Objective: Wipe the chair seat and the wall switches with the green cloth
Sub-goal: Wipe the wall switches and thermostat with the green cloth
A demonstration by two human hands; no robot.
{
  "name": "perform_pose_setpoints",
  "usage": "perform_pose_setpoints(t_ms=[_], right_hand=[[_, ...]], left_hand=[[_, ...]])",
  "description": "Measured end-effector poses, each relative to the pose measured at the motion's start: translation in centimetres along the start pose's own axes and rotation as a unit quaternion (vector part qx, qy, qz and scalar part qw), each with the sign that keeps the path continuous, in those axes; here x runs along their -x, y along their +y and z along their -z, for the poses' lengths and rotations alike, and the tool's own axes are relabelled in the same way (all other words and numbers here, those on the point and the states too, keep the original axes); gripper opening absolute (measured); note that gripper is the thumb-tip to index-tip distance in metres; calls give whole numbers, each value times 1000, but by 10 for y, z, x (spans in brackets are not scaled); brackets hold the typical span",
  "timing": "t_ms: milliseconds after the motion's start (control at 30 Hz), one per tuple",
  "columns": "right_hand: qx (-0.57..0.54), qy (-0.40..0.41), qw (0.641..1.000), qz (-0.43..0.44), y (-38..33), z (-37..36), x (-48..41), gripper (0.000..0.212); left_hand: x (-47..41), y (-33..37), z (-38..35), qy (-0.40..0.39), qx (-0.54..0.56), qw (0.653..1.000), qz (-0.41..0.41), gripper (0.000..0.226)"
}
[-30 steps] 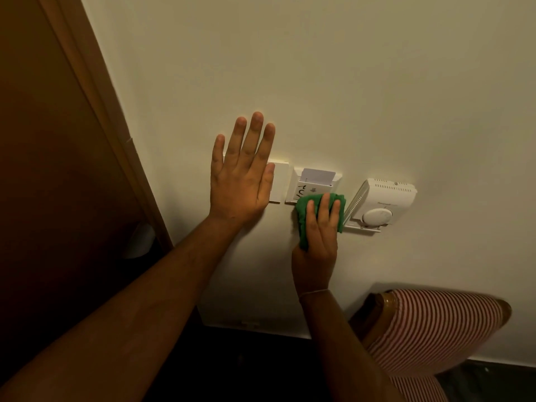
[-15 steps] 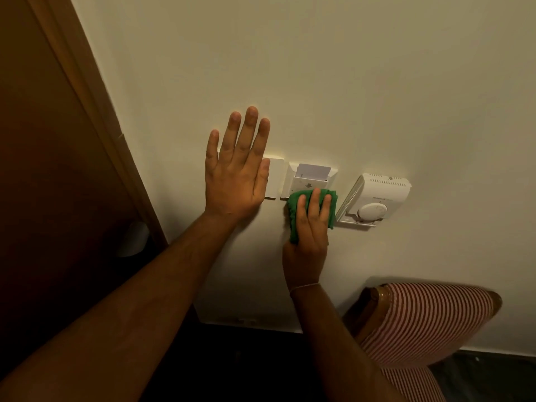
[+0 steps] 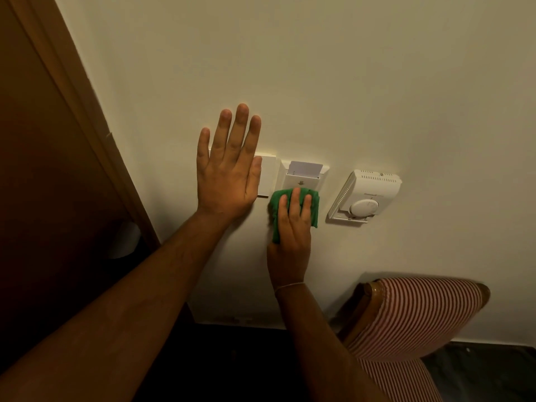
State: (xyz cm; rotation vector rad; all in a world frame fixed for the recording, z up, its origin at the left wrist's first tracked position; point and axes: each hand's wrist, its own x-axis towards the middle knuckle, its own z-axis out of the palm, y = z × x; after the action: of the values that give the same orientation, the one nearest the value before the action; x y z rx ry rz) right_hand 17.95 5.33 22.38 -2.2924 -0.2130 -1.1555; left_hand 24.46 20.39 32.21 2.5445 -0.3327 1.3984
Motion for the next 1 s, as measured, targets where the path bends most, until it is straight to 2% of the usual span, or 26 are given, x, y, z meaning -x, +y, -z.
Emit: perform_pose_setpoints(t_ms=[200,333,467,667,1000], right_hand=[[1,-2,1000,7,11,-1,3,76],[2,33,998,-57,28,11,5,80],[-7,38,997,-68,23,10,5,85],[-45,15,999,2,-9,-9,1,89],[-63,4,998,25,-20,4,-21,69]], left_hand=[[0,1,3,-9,8,1000,-2,71],[1,1,3,-5,10,1000,-1,70],[1,2,0,2,8,1000,3,70],[2,0,-3,22,6,1000,-9,71],[3,-2,-7,33,14,999,-12,69]])
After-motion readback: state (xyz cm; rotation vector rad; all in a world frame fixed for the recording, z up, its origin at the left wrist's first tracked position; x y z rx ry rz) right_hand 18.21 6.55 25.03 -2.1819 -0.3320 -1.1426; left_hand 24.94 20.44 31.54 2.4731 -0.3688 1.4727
